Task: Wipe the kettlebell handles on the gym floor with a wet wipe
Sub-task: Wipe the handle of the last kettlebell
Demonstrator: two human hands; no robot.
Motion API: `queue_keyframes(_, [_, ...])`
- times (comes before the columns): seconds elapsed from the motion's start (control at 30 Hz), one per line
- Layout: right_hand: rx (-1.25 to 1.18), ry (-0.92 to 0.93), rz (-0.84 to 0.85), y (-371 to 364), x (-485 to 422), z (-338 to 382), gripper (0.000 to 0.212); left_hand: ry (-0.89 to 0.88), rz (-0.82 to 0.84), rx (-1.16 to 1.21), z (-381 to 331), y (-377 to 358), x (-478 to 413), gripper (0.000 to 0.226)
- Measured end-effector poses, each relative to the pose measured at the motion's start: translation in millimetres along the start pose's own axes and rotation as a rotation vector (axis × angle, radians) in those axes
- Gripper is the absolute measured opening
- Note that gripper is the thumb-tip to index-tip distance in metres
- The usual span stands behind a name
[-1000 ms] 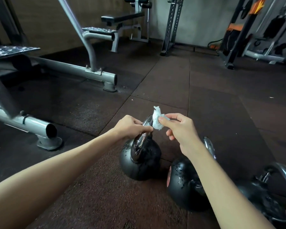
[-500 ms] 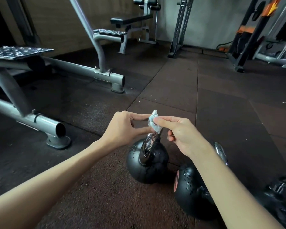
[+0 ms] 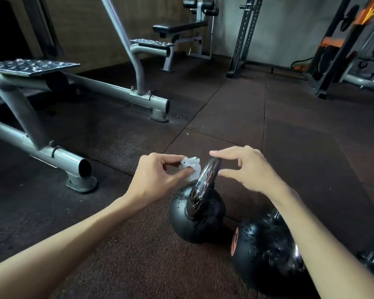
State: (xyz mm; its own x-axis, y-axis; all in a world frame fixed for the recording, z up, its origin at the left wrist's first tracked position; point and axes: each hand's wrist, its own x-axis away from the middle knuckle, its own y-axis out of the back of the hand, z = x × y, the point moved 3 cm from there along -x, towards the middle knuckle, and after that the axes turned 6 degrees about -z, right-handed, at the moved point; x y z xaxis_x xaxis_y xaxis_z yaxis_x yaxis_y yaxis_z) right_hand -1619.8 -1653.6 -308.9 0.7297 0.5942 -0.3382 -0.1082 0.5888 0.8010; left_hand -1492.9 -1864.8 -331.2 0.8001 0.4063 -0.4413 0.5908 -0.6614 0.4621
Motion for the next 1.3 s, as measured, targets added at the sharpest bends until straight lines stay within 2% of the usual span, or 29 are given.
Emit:
queue_keyframes(0.07, [0.144, 0.089, 0.153, -10.8, -11.3, -9.8, 0.055, 0.03, 0.059, -0.005, 2.8, -3.6, -2.3, 0.027])
queue_keyframes(0.13, [0.215, 0.139, 0.197, -18.2, -20.8, -14.5, 0.055, 0.042, 0.134, -0.018, 2.0, -11.4, -3.1, 0.025])
queue_keyframes(0.3, [0.348, 0.343, 0.101, -21.4, -29.4, -13.8, 0.044, 0.071, 0.251, -0.07, -1.9, -23.3, -15.9, 0.028])
queue_keyframes(0.43, [0.343, 0.467, 0.032, -25.9, -25.2, -22.1, 0.03, 0.076, 0.33, -0.106, -4.7, -30.5, -29.5, 0.017])
queue_keyframes(0.5, [0.349, 0.461, 0.03, -26.1, -26.5, -27.8, 0.028, 0.055, 0.357, -0.127, -5.9, -34.4, -35.8, 0.014])
queue_keyframes(0.6, [0.316, 0.379, 0.045, -26.6, -32.7, -36.8, 0.039, 0.025, 0.367, -0.148, -6.9, -38.9, -43.7, 0.017])
queue_keyframes(0.7, [0.296, 0.315, 0.035, -27.4, -39.8, -43.1, 0.041, -0.007, 0.369, -0.165, -7.3, -41.4, -48.0, 0.02])
queue_keyframes(0.97, [0.312, 0.227, 0.033, -23.8, -48.9, -50.4, 0.039, -0.182, 0.264, -0.257, -8.1, -33.7, -9.5, 0.033])
queue_keyframes(1.07, [0.317, 0.188, 0.042, -22.0, -50.5, -51.0, 0.039, -0.291, 0.168, -0.247, -1.2, -37.1, 9.9, 0.033])
queue_keyframes(1.23, [0.318, 0.166, 0.041, -23.4, -51.2, -48.1, 0.037, -0.299, -0.033, -0.164, 27.4, -47.6, 34.2, 0.037])
queue_keyframes(1.3, [0.305, 0.155, 0.034, -24.2, -50.3, -47.4, 0.035, -0.22, -0.093, -0.065, 41.7, -52.4, 44.9, 0.037])
